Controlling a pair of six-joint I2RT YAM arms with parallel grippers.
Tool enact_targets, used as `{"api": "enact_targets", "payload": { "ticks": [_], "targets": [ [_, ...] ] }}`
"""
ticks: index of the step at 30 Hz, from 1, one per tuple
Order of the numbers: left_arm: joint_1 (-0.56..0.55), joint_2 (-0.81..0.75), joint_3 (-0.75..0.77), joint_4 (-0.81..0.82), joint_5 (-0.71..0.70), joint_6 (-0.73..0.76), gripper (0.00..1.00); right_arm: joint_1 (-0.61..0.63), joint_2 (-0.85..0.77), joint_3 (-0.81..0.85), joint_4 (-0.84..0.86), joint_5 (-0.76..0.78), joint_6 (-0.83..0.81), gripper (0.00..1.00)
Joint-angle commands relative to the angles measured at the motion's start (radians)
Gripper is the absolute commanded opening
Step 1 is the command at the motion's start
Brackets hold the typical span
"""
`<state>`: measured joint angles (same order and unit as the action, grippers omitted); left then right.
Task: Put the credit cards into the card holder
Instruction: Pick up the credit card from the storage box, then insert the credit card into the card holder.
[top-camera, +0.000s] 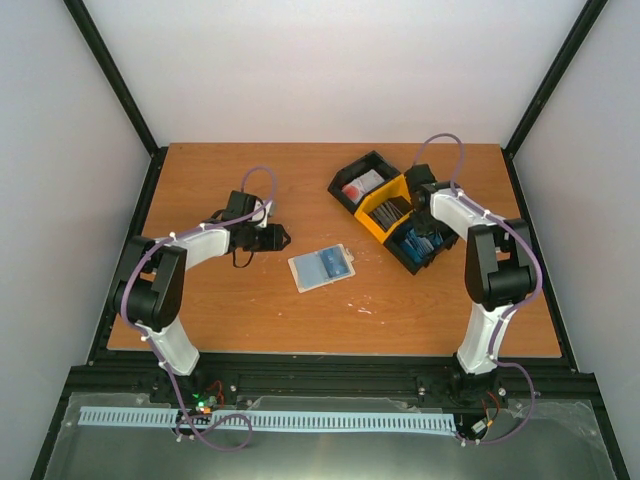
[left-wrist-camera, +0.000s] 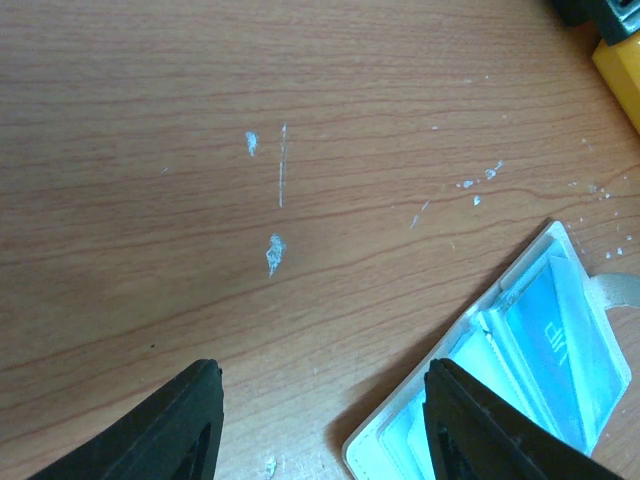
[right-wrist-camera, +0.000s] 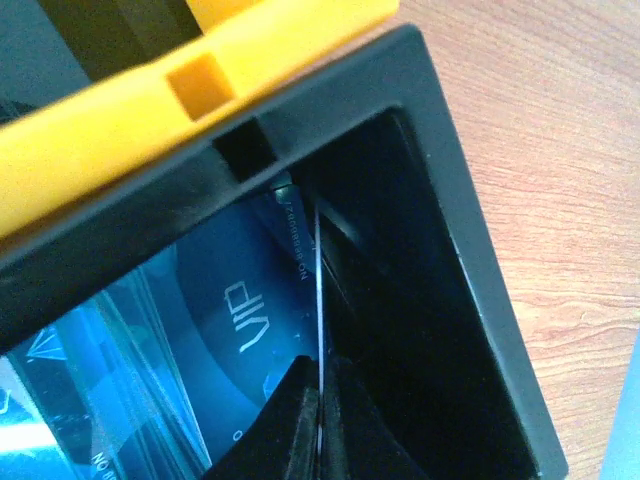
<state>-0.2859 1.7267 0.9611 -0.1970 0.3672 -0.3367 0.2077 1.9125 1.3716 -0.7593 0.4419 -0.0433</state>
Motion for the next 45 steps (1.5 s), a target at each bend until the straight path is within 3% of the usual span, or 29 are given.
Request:
{"api": "enact_targets", "payload": {
  "ticks": [1,10,13,16,21,25,26,33,40,45],
  "targets": [
    [0.007,-0.050,0.037,0.008,0.012,0.032,0.56,0.028,-0.086,-0.005,0.002,0.037,-0.016,0.03],
    [0.007,-0.147,0.002,0.028,0.052,0.027,0.58,0.059,-0.344,-0.055,-0.079,-0.053,0.026,0.03],
    [0.007,-0.196,-0.015,0.067,0.063,0.025,0.60,0.059,-0.436,-0.052,-0.106,-0.228,0.050,0.03],
    [0.007,-0.258,-0.040,0.073,0.084,0.017,0.64,0.059,-0.514,-0.055,-0.081,-0.519,0.109,0.03],
    [0.007,-0.382,-0.111,0.109,0.216,-0.009,0.78,0.090,-0.617,-0.185,0.175,-0.981,0.329,0.03],
    [0.007,-0.497,-0.187,0.149,0.342,-0.027,0.99,0.140,-0.647,-0.343,0.498,-1.188,0.582,0.03],
    [0.007,-0.525,-0.200,0.161,0.377,-0.028,1.00,0.157,-0.644,-0.362,0.557,-1.226,0.623,0.03],
    [0.007,-0.578,-0.278,0.193,0.530,-0.104,1.00,0.224,-0.594,-0.371,0.614,-1.252,0.651,0.03],
    [0.006,-0.526,-0.320,0.170,0.454,-0.183,0.89,0.224,-0.404,-0.267,0.411,-1.194,0.501,0.03],
    [-0.014,-0.409,-0.261,0.074,0.244,-0.211,0.77,0.225,-0.175,-0.081,0.206,-1.170,0.375,0.03]
  ]
}}
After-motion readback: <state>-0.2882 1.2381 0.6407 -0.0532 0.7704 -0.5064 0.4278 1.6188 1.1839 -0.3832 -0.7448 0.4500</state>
